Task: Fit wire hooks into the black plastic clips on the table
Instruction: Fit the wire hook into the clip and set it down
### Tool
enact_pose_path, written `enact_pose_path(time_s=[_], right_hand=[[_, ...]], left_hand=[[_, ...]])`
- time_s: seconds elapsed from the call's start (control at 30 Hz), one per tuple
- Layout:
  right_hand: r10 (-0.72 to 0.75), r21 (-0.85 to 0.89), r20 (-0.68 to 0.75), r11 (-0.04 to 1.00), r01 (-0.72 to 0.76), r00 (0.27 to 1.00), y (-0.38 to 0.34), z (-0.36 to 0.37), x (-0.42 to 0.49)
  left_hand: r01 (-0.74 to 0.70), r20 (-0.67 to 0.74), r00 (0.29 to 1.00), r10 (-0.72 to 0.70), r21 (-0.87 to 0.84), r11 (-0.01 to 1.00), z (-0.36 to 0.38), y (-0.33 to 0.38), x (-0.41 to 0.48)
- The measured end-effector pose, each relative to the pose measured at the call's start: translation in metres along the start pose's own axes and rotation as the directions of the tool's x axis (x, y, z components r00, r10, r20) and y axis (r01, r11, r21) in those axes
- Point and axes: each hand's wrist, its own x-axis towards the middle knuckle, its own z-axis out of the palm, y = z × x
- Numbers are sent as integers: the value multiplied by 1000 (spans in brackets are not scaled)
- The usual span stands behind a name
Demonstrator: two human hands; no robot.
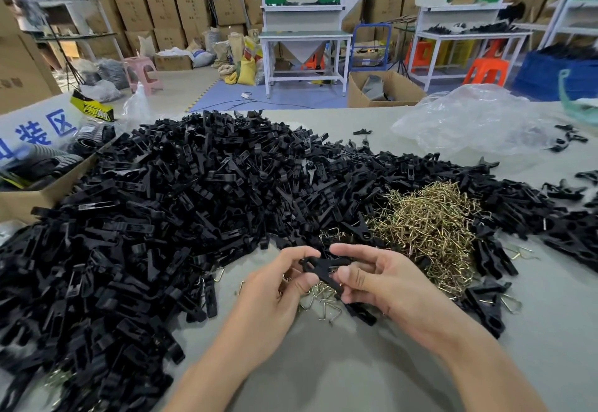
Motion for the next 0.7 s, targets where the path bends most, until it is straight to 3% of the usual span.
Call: enact_pose_path(time_s=[0.2,0.4,0.7], right_hand=[[-39,107,101,994,28,994,2,8,0],[-71,315,251,949,-12,965,8,31,-3],[-23,355,104,935,-15,994,18,48,3]], left_hand=[[-16,-31,999,10,-202,979,2,9,-1],[11,6,1000,-8,-602,798,21,24,-5],[55,64,998,-27,-499,865,29,20,-3]])
